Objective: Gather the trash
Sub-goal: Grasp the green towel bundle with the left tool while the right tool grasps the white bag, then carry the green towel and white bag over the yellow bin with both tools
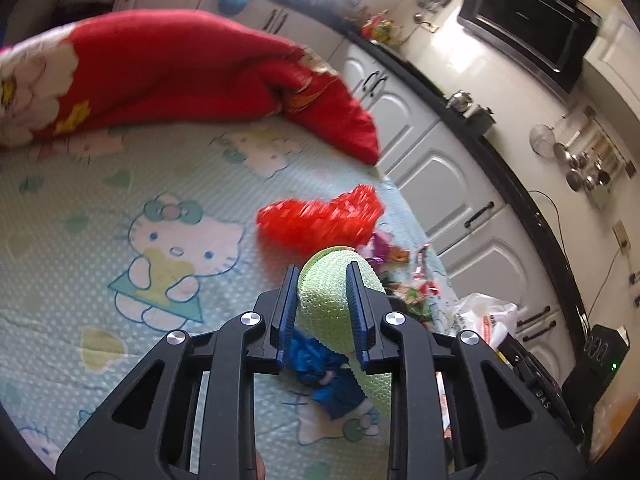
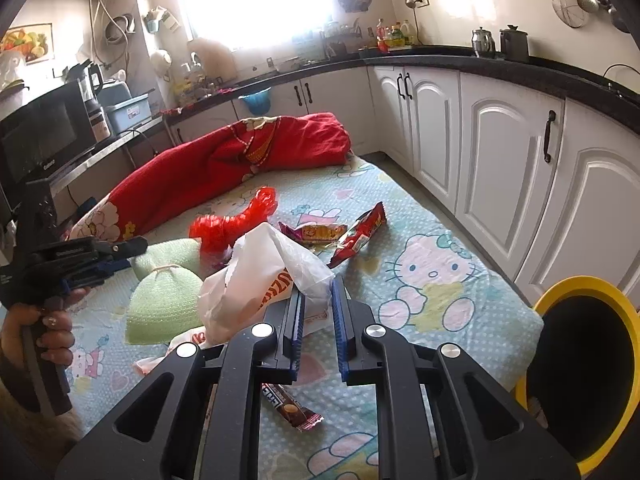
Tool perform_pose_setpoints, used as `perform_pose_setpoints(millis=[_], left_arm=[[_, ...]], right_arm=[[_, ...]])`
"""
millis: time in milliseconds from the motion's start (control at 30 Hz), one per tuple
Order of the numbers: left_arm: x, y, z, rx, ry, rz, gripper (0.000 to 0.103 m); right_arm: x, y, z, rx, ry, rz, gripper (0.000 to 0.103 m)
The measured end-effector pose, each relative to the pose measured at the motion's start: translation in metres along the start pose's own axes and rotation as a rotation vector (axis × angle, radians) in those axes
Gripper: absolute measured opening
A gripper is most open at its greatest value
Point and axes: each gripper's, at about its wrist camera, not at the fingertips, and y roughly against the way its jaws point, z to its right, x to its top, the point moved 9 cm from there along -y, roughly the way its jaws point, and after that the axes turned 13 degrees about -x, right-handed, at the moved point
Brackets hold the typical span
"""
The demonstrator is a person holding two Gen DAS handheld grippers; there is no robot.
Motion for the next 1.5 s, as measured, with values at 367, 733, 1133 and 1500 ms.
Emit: perform_pose_setpoints(millis=[367, 733, 1133, 1500], left_arm=[[0.01, 0.008, 0.055, -0.051, -0.102, 0.04, 0.014], [0.015, -0.022, 0.12, -0.112, -0.179, 0.045, 0.013], [-0.002, -0.078, 0.195, -0.191, -0.245, -0.008, 0.013], [-0.029, -0.128, 0.253, -0.219, -0.33, -0.058, 0.013]], right_arm=[[0.017, 0.031, 0.018, -0.016, -0.024, 0.064, 0.012], [0.03, 0.056, 0.073, -0.099, -0.072, 0.113, 0.012], [0.023, 0.088, 0.166, -0.238, -0.159, 0.14, 0.012], [0.003, 0.114, 0.246, -0.356, -0.274, 0.148, 0.012]])
